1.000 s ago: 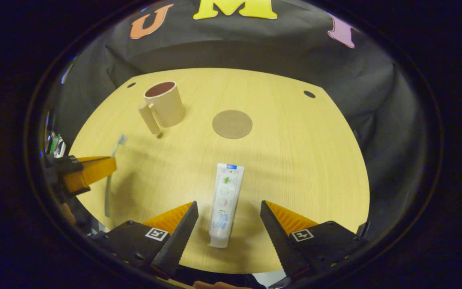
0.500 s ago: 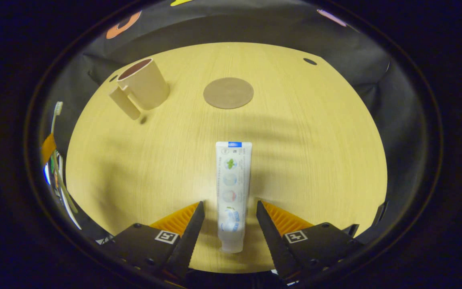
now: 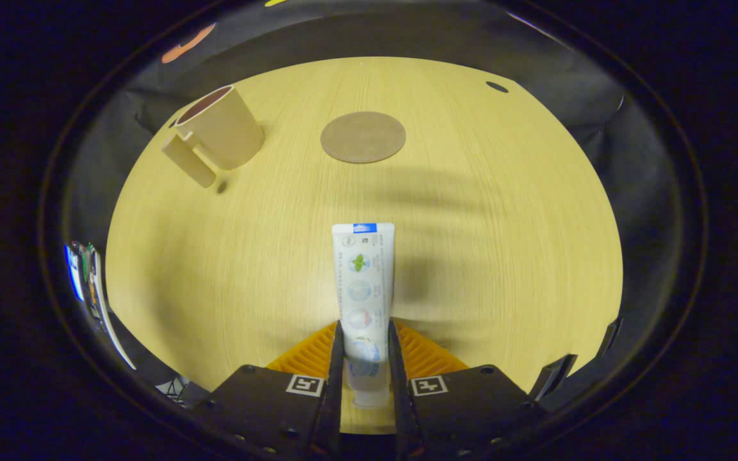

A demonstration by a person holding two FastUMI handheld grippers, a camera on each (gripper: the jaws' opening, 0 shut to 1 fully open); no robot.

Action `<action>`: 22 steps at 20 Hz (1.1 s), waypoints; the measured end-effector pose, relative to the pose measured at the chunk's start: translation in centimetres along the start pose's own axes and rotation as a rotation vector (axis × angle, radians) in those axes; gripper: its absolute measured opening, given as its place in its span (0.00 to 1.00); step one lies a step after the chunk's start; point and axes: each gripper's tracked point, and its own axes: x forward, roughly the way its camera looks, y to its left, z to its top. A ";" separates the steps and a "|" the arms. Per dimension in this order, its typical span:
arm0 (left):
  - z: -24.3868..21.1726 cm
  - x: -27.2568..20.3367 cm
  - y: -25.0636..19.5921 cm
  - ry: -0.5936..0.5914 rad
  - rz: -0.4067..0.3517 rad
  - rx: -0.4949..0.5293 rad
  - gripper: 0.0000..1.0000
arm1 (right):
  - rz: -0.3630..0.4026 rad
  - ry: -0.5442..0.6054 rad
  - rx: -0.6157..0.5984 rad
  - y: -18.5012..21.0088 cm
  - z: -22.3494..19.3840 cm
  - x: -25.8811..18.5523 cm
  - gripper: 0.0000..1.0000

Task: Put the toothbrush and toothpaste on the desktop into the cup, then pick up the cup and place it on the coaster on the desktop.

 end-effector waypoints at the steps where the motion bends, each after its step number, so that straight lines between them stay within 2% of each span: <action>1: 0.9 0.8 0.3 -0.021 -0.002 0.006 0.06 | 0.003 -0.017 -0.002 0.1 0.3 -0.2 0.34; 5: 3.0 2.7 0.3 -0.098 0.009 0.015 0.06 | 0.057 -0.137 -0.018 0.0 1.5 -2.1 0.33; 10: 4.8 6.2 -2.5 -0.126 -0.080 -0.027 0.06 | 0.050 -0.350 -0.013 -1.7 4.7 -7.3 0.33; 12: 4.7 7.5 -3.6 -0.120 -0.112 -0.045 0.06 | 0.062 -0.411 0.013 -1.7 5.5 -9.9 0.35; 14: 4.4 8.7 -4.5 -0.117 -0.140 -0.072 0.06 | 0.075 -0.457 0.041 -2.5 6.1 -12.2 0.33; 15: 4.4 9.4 -4.9 -0.112 -0.153 -0.083 0.06 | 0.064 -0.485 0.059 -3.2 6.2 -13.8 0.30; 18: 4.3 10.9 -5.6 -0.110 -0.174 -0.078 0.06 | -0.029 -0.591 0.126 -6.3 7.3 -17.0 0.33; 21: 4.2 12.6 -5.4 -0.112 -0.168 -0.057 0.06 | -0.039 -0.650 0.166 -7.8 7.5 -18.6 0.30; 22: 4.1 13.3 -5.4 -0.112 -0.168 -0.058 0.06 | -0.041 -0.652 0.188 -8.3 7.2 -18.8 0.34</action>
